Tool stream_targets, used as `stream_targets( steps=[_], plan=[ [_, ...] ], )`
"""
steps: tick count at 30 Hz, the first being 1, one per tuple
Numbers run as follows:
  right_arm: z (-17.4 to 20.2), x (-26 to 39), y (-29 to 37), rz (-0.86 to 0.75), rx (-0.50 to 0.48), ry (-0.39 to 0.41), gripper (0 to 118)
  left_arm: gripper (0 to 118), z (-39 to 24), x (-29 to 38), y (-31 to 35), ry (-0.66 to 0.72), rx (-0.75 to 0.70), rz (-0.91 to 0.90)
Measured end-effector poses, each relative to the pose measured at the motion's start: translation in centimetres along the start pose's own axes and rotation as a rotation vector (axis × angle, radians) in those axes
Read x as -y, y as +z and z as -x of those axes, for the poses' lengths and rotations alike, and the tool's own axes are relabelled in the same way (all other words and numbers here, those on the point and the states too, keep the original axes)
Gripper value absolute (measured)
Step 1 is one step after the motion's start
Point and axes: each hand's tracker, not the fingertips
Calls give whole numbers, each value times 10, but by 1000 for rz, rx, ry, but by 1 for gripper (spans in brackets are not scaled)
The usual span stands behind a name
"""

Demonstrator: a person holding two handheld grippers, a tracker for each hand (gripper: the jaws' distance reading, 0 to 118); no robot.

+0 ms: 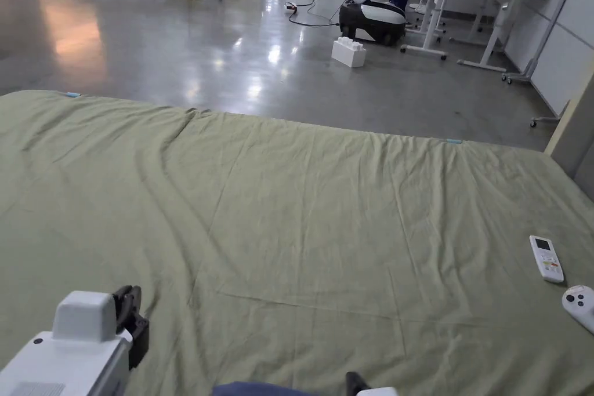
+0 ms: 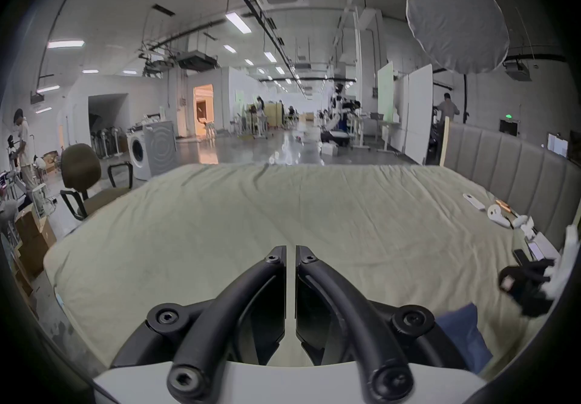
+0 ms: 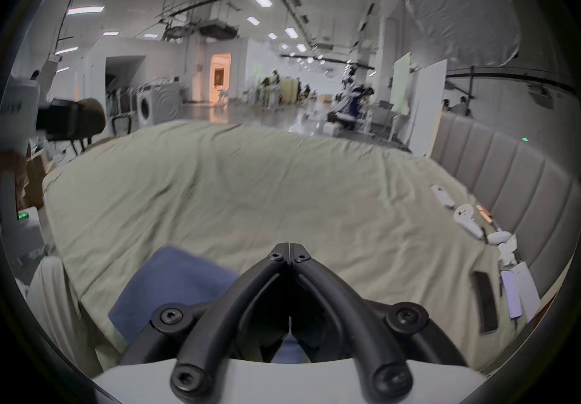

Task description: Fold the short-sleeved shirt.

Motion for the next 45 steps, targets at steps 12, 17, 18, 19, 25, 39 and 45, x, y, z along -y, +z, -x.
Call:
stream_targets(
  steps=[12, 17, 18, 19, 25, 39, 45],
  plan=[
    [20, 53, -61, 161, 50, -5, 1, 75, 27, 58, -27, 382, 358, 420],
    [21, 51, -61, 168, 51, -18, 0, 96, 23, 75, -58, 500, 572, 572],
    [21, 51, -61, 169, 50, -26, 1, 96, 20, 79, -68, 513, 609, 627],
    [21, 52, -61, 168, 49, -26, 0, 96, 17, 84, -76, 523, 633, 670],
    [19, 53, -59, 162, 43, -25, 0, 91, 4, 106, -110, 645, 816, 786],
    [14, 58, -58, 154, 36, -34, 1, 21, 2, 120, -120, 673, 840, 824],
    [3, 33, -43, 124, 37, -54, 1, 20, 15, 79, -110, 633, 882, 802]
  ],
)
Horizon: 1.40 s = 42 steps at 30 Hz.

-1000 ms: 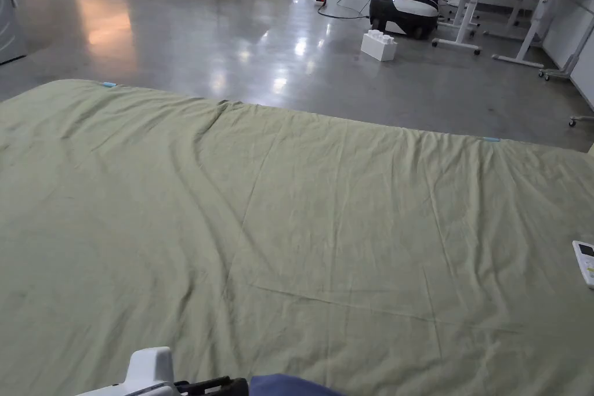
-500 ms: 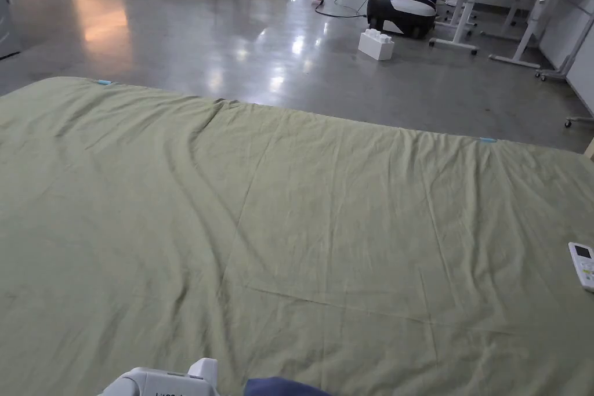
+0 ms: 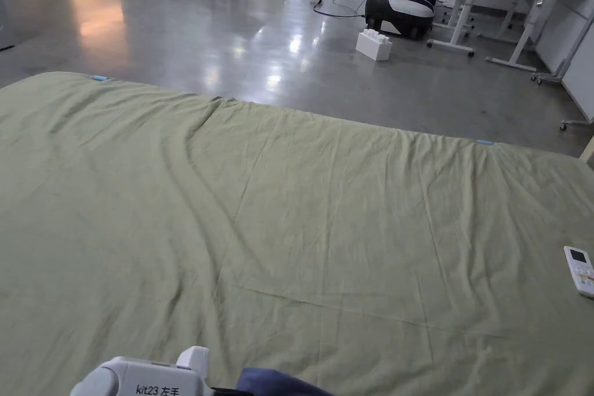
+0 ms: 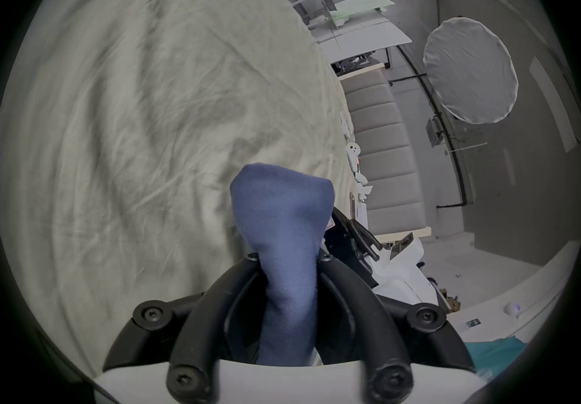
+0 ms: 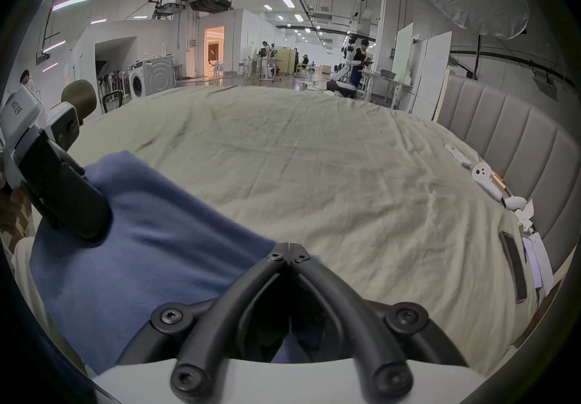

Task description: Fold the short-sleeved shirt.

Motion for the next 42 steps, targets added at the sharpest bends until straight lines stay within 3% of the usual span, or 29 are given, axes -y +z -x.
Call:
stream_targets(
  steps=[8, 18, 27, 33, 36, 39, 40, 42],
  plan=[
    [-58, -84, 18, -195, 103, -38, 1, 20, 13, -47, 101, -23, -46, -40],
    [-121, -169, 36, -358, 243, -52, 1, 20, 66, -117, 255, -2, -292, -108],
    [-133, -166, 37, -348, 297, -43, 0, 20, 110, -162, 366, 57, -574, -133],
    [-130, -154, 31, -304, 290, -55, 1, 21, 99, -146, 372, 101, -745, -144],
    [-126, -152, 27, -286, 277, -60, 1, 32, 116, -147, 371, 118, -785, -147],
    [-123, -152, 27, -285, 269, -48, 1, 68, 115, -142, 363, 87, -894, -137],
    [-122, -153, 26, -287, 266, -43, 1, 74, 118, -145, 366, 57, -947, -145],
    [-122, -153, 26, -282, 255, -51, 1, 75, 114, -144, 364, 33, -1026, -174]
  ],
)
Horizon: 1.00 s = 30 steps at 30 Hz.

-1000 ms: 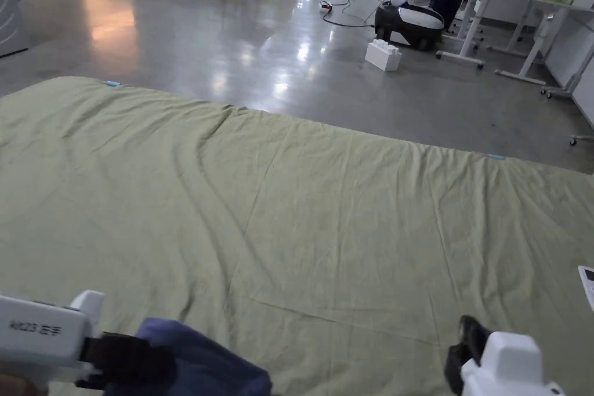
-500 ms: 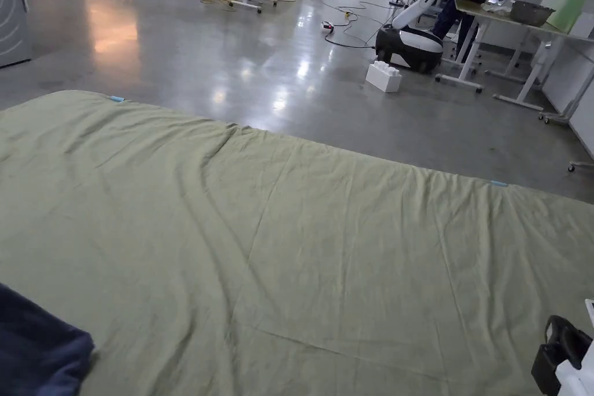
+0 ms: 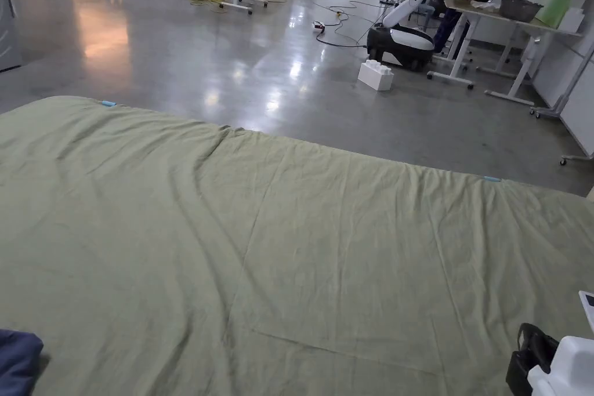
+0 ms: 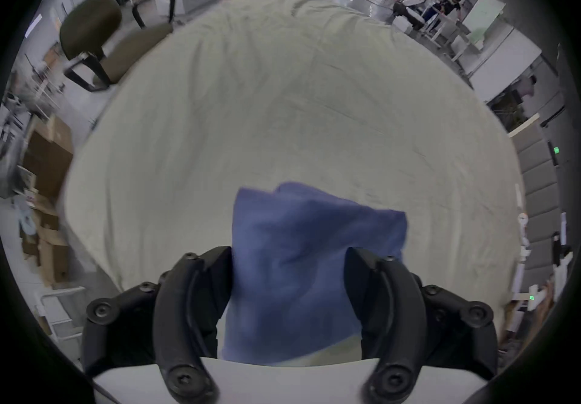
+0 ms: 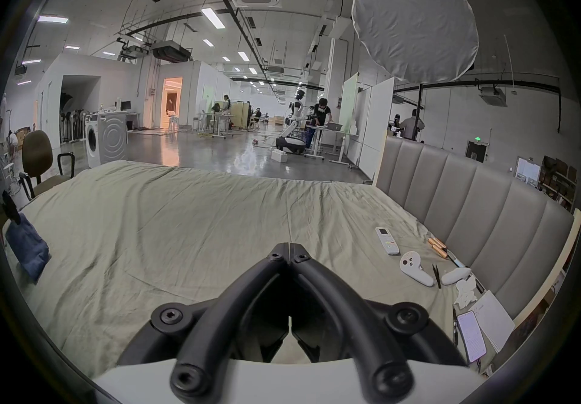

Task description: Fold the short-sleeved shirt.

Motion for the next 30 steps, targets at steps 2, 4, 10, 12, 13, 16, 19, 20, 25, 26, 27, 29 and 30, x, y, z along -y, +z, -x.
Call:
stream_targets(
  steps=[2, 4, 10, 12, 13, 16, 19, 20, 25, 26, 27, 29, 30],
  plan=[
    [0, 1, 1, -4, -5, 1, 1, 75, 0, -3, 2, 13, -62, -45],
    [0, 3, 3, -7, -17, -1, 1, 75, -12, 1, 7, -21, -116, -103],
    [2, 14, 10, -8, -32, -12, 1, 75, -102, 47, 28, -170, -12, -393],
    [2, 18, 13, -10, -36, -19, 1, 75, -138, 72, 29, -202, 63, -461],
    [3, 20, 14, -11, -35, -23, 1, 75, -158, 86, 29, -198, 85, -503],
    [5, 24, 16, -11, -44, -37, 1, 75, -212, 117, 31, -166, 173, -609],
    [10, 26, 16, -15, -49, -39, 1, 75, -264, 139, 39, -142, 193, -730],
    [12, 27, 16, -18, -48, -43, 1, 75, -285, 148, 43, -148, 175, -767],
    [18, 27, 16, -38, -52, -60, 1, 73, -354, 173, 62, -136, 121, -936],
    [19, 27, 16, -42, -54, -63, 1, 69, -359, 172, 57, -152, 144, -963],
    [20, 27, 16, -45, -56, -65, 1, 60, -368, 175, 58, -162, 134, -966],
    [20, 26, 17, -53, -58, -72, 1, 45, -386, 178, 63, -178, 120, -967],
    [20, 26, 17, -54, -60, -74, 0, 45, -398, 185, 64, -191, 110, -974]
  ],
)
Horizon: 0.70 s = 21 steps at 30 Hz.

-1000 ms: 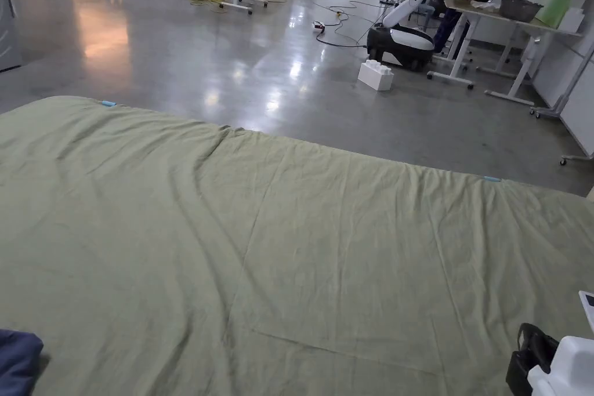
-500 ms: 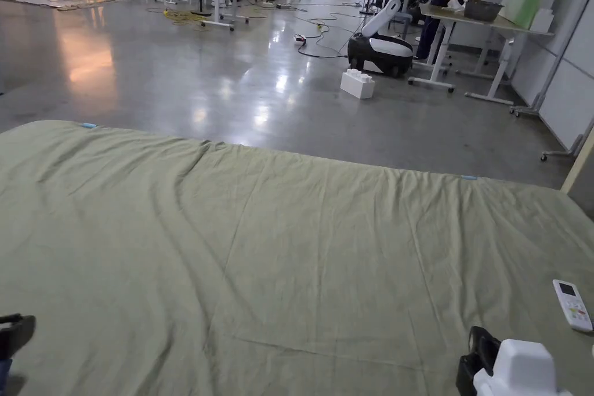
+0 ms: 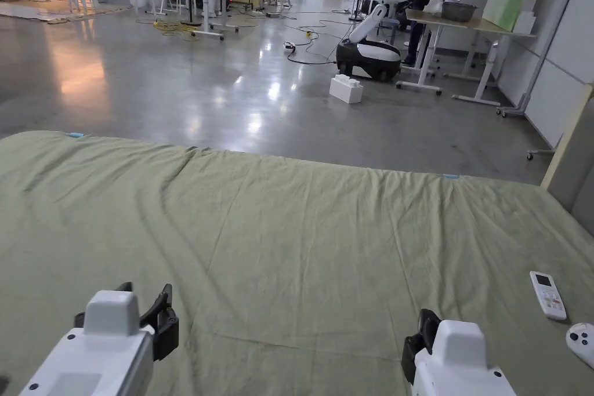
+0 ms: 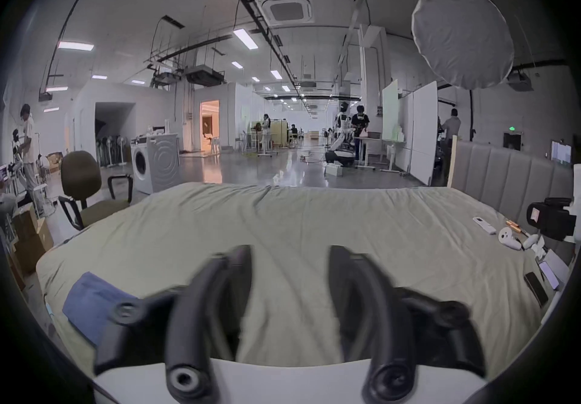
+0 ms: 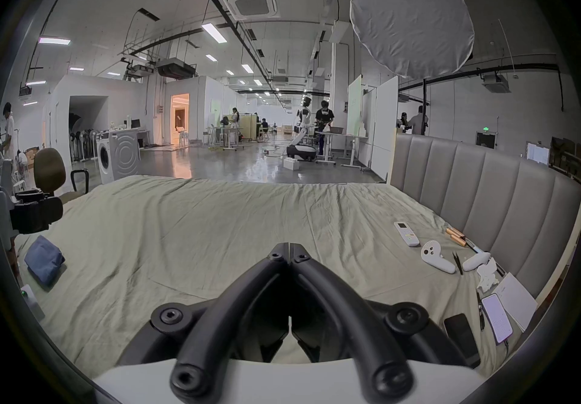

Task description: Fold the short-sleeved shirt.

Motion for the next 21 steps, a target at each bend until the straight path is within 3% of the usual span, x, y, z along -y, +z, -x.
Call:
stream_targets(
  steps=[2, 5, 21],
  plan=[
    [-1, 0, 1, -9, 2, -8, 0, 13, -8, -2, 1, 6, 4, -9],
    [-2, 0, 5, -17, 2, -9, 1, 3, -21, -2, 6, 23, 33, -14],
    [-7, 4, 7, -40, -4, -13, 1, 0, -36, -6, 14, -5, -3, -69]
  ],
)
